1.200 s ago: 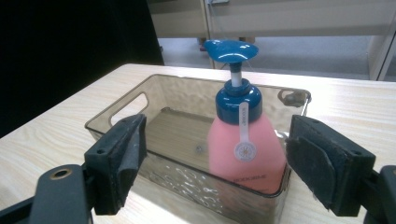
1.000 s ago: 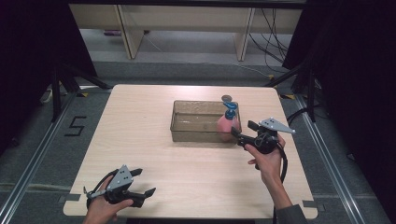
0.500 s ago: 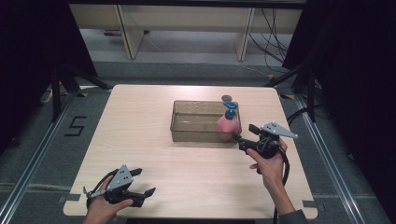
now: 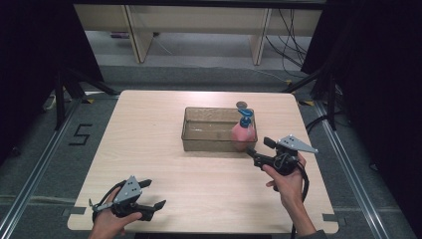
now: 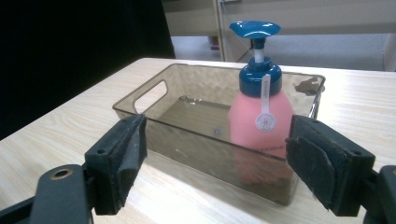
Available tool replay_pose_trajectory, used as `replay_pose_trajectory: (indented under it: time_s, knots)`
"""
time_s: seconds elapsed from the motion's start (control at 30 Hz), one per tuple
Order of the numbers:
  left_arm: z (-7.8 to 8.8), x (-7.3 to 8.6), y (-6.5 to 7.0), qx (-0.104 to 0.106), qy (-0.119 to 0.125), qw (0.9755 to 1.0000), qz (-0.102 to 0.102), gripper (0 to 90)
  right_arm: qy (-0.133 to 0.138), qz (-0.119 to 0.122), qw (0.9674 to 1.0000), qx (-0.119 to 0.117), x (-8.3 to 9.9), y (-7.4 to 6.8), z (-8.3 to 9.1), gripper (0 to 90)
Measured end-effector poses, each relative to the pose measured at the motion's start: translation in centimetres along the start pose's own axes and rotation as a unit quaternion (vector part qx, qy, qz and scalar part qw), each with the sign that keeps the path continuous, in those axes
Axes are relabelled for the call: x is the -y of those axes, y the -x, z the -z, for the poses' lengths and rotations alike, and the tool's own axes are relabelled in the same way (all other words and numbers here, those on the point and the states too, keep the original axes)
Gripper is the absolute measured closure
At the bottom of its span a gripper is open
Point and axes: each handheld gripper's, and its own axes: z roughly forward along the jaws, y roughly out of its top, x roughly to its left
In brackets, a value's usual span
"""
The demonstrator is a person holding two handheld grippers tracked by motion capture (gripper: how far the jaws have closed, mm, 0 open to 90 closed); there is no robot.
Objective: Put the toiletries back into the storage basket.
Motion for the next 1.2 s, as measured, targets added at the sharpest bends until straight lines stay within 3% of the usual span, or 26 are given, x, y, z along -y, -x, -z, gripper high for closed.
replay_pose_trajectory:
  time_s: [0.1, 0.13, 0.27, 0.3, 0.37, 0.47, 0.5, 0.53, 0.67, 0.73, 0.77, 0.8, 0.83, 0.87, 0.97, 1.0, 1.03, 1.13, 1.17, 1.2]
  knots:
    - [0.0, 0.0, 0.0, 0.000, -0.002, 1.0000, 0.003, 15.1, 0.003, 0.024, 0.9997, 0.002, 0.1, 0.2, 0.1, 21.4]
    - [0.0, 0.0, 0.0, -0.001, 0.001, 1.0000, 0.003, 15.1, 0.000, 0.003, 1.0000, 0.000, 0.2, -0.1, 0.1, 21.4]
    - [0.0, 0.0, 0.0, 0.000, -0.001, 1.0000, 0.002, 15.1, 0.010, 0.022, 0.9997, -0.008, 0.3, 0.1, 0.1, 21.3]
    - [0.0, 0.0, 0.0, -0.002, -0.003, 1.0000, 0.003, 15.1, 0.002, 0.004, 0.9999, -0.010, 0.4, -0.2, 0.2, 21.0]
    - [0.0, 0.0, 0.0, -0.001, -0.002, 1.0000, 0.003, 15.1, 0.001, 0.022, 0.9997, -0.007, 0.5, 0.1, 0.1, 20.5]
    - [0.0, 0.0, 0.0, -0.001, -0.002, 1.0000, 0.004, 15.1, -0.008, 0.016, 0.9997, -0.015, 0.7, 0.0, 0.2, 19.7]
    - [0.1, 0.0, 0.0, -0.002, -0.003, 1.0000, 0.003, 15.1, -0.006, 0.026, 0.9996, -0.012, 0.8, 0.1, 0.2, 19.4]
    - [0.0, 0.0, 0.0, 0.000, -0.003, 1.0000, 0.003, 15.1, -0.012, 0.005, 0.9998, -0.015, 0.9, -0.3, 0.2, 18.5]
    - [0.1, 0.0, -0.1, -0.001, -0.006, 1.0000, 0.000, 15.1, -0.005, 0.019, 0.9996, -0.021, 1.0, -0.2, 0.1, 17.2]
    - [0.1, 0.0, -0.1, -0.001, -0.006, 1.0000, 0.001, 15.1, -0.009, 0.000, 0.9996, -0.025, 1.1, -0.4, 0.2, 16.6]
    - [0.1, 0.0, -0.1, -0.001, -0.006, 1.0000, 0.000, 15.1, -0.005, 0.017, 0.9995, -0.024, 1.2, -0.2, 0.1, 16.5]
    - [0.1, 0.0, -0.1, -0.004, -0.006, 1.0000, 0.001, 15.1, -0.008, 0.008, 0.9995, -0.029, 1.2, -0.3, 0.2, 16.3]
    - [0.1, 0.0, -0.1, -0.004, -0.006, 1.0000, 0.000, 15.1, -0.003, 0.018, 0.9995, -0.026, 1.3, -0.3, 0.2, 16.3]
    - [0.1, 0.0, -0.2, -0.002, -0.006, 1.0000, 0.000, 15.1, -0.008, 0.007, 0.9995, -0.029, 1.4, -0.5, 0.2, 16.2]
    - [0.1, 0.0, -0.2, -0.003, -0.007, 1.0000, 0.000, 15.1, -0.006, 0.020, 0.9994, -0.029, 1.6, -0.4, 0.2, 16.0]
    - [0.1, 0.0, -0.2, -0.006, -0.007, 1.0000, 0.000, 15.1, -0.011, 0.004, 0.9994, -0.031, 1.7, -0.7, 0.2, 16.0]
    - [0.1, 0.0, -0.1, -0.006, -0.006, 1.0000, 0.000, 15.1, -0.007, 0.018, 0.9993, -0.032, 1.9, -0.6, 0.1, 16.0]
    - [0.1, -0.1, -0.2, -0.005, -0.010, 0.9999, 0.000, 15.1, -0.015, 0.000, 0.9990, -0.042, 2.2, -1.0, 0.1, 16.0]
    - [0.2, 0.0, -0.2, -0.007, -0.010, 0.9999, 0.000, 15.1, -0.013, 0.020, 0.9989, -0.039, 2.3, -0.8, 0.1, 16.0]
    - [0.2, 0.0, -0.2, -0.007, -0.012, 0.9999, 0.000, 15.1, -0.013, 0.023, 0.9989, -0.038, 2.4, -0.8, 0.0, 16.0]
